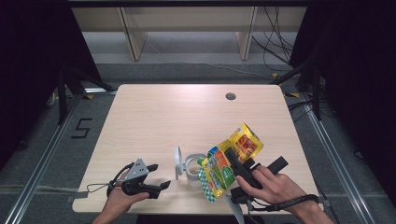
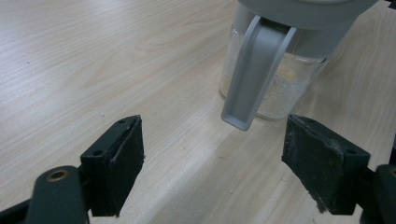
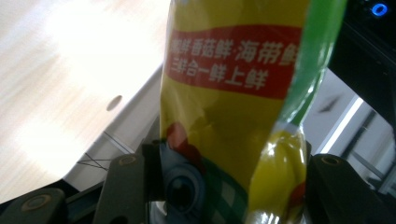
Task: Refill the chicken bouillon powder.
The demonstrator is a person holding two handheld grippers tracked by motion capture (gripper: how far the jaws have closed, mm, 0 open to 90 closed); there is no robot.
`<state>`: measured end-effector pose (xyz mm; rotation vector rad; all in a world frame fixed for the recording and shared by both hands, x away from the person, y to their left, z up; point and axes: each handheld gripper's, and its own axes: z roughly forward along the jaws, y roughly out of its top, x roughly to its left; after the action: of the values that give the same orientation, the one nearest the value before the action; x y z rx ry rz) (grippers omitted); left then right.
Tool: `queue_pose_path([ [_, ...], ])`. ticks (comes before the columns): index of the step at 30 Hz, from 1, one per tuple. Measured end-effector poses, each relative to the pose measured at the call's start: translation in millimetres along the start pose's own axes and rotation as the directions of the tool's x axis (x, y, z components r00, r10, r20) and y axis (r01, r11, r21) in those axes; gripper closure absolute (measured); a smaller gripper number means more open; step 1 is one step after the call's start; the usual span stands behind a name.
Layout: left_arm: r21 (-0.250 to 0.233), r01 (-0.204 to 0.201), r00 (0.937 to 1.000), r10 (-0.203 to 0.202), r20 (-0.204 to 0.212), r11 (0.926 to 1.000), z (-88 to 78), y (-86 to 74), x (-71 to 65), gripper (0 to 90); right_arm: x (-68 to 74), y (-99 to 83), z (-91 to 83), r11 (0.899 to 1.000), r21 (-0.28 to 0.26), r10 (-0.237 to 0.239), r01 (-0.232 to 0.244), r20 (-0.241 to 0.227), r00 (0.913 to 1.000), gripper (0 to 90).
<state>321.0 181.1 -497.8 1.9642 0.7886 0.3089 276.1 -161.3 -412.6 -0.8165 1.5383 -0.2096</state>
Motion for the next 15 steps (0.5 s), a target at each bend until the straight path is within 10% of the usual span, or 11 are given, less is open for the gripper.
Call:
queue_pose_path([
  [15, -0.005, -0.009, 1.0000, 0.009, -0.001, 1.0000, -0.2, 0.2, 0.7, 20.1, -2.9, 3.3, -5.9, 1.000, -0.019, -0.024, 0.025, 0.021, 0.9995, 51.9],
])
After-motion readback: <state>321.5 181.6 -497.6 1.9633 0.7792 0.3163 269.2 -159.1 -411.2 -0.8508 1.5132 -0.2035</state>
